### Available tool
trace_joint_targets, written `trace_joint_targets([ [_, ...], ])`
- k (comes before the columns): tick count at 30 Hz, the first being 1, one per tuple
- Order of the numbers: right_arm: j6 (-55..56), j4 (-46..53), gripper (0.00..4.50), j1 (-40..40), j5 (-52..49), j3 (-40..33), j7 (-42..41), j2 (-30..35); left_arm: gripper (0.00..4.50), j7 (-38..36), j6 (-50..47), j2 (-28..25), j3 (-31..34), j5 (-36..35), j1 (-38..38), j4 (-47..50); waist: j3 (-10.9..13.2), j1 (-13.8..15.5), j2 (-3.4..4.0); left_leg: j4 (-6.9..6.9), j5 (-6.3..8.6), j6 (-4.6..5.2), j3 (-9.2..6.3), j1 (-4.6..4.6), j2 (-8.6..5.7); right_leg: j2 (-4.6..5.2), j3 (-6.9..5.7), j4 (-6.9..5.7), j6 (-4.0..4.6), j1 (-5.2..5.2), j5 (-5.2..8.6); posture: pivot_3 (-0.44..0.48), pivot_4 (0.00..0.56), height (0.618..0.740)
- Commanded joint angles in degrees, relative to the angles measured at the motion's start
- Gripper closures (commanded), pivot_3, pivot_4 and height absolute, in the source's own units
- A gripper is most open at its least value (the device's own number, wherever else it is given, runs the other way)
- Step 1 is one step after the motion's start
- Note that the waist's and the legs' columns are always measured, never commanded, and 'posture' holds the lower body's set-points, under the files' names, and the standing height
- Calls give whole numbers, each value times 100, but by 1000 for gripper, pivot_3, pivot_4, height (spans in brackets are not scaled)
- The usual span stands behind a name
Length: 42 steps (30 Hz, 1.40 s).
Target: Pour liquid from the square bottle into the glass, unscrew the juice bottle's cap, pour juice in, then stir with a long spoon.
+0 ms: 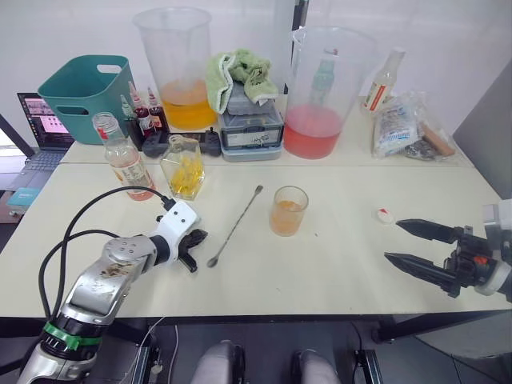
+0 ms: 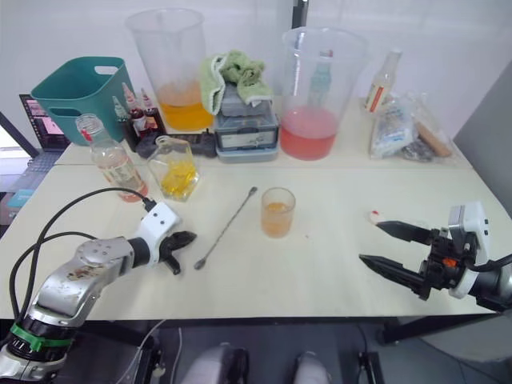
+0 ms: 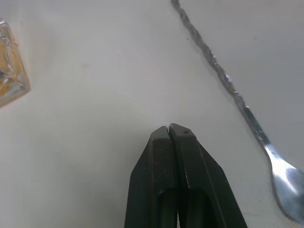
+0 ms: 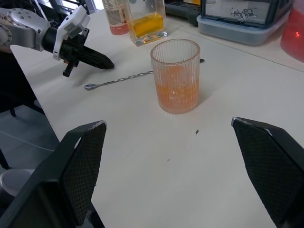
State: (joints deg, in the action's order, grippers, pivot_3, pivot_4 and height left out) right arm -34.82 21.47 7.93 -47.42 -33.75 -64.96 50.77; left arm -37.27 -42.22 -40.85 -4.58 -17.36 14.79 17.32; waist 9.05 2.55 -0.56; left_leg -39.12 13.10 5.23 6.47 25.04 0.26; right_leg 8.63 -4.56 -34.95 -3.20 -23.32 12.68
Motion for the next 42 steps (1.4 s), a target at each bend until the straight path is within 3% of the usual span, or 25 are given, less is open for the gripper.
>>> trace_joint_targets([
  [1,161,184,0,97,-17,-52,3,-82,4472,-334,167,-71,298,-212,-1,-81,0,6,0,0,-2,-5,0,0,0,0,0,0,0,1,0,0,150,739],
  [3,199,201,0,149,-4,-68,19,-123,4472,-253,-7,110,516,-425,105,-133,0,4,0,0,-2,-5,0,0,0,0,0,-2,-1,8,-1,0,150,739],
  [4,222,203,0,177,2,-75,22,-137,4215,-209,-111,218,618,-558,162,-113,0,6,0,0,-2,-5,0,0,0,0,0,-3,-1,9,-1,0,150,739],
  [8,360,173,0,341,96,-98,-2,-192,2943,-41,-402,512,755,-770,318,71,0,7,-1,-1,-6,-8,1,0,-3,0,0,-4,-6,14,-3,0,150,739],
  [14,550,91,0,495,165,-101,-94,-269,951,673,-1149,974,329,-655,523,467,1,1,-1,-1,-23,15,2,0,-6,-7,1,-6,-7,17,-4,0,150,739],
  [22,777,-47,0,614,288,-88,-158,-327,951,1997,-1691,1728,-639,337,769,270,1,44,-2,-2,-27,27,1,-1,-14,-9,9,-6,-10,21,-4,0,150,739],
  [27,787,-59,0,606,316,-80,-146,-299,2443,2253,-1648,1884,-993,743,698,206,-1,46,-1,-2,-12,32,1,-5,-12,-8,17,-7,-10,21,-5,0,150,739],
  [33,651,48,0,504,282,33,32,-251,4468,2060,-1456,1639,-1036,904,526,283,-4,19,1,-2,2,12,1,-12,-8,-7,26,-8,-9,21,-5,0,150,739],
  [42,519,31,0,205,290,297,178,-169,4468,540,-119,425,63,404,204,87,-6,-58,5,11,-3,6,8,-12,9,-17,29,-10,3,6,0,0,150,739],
])
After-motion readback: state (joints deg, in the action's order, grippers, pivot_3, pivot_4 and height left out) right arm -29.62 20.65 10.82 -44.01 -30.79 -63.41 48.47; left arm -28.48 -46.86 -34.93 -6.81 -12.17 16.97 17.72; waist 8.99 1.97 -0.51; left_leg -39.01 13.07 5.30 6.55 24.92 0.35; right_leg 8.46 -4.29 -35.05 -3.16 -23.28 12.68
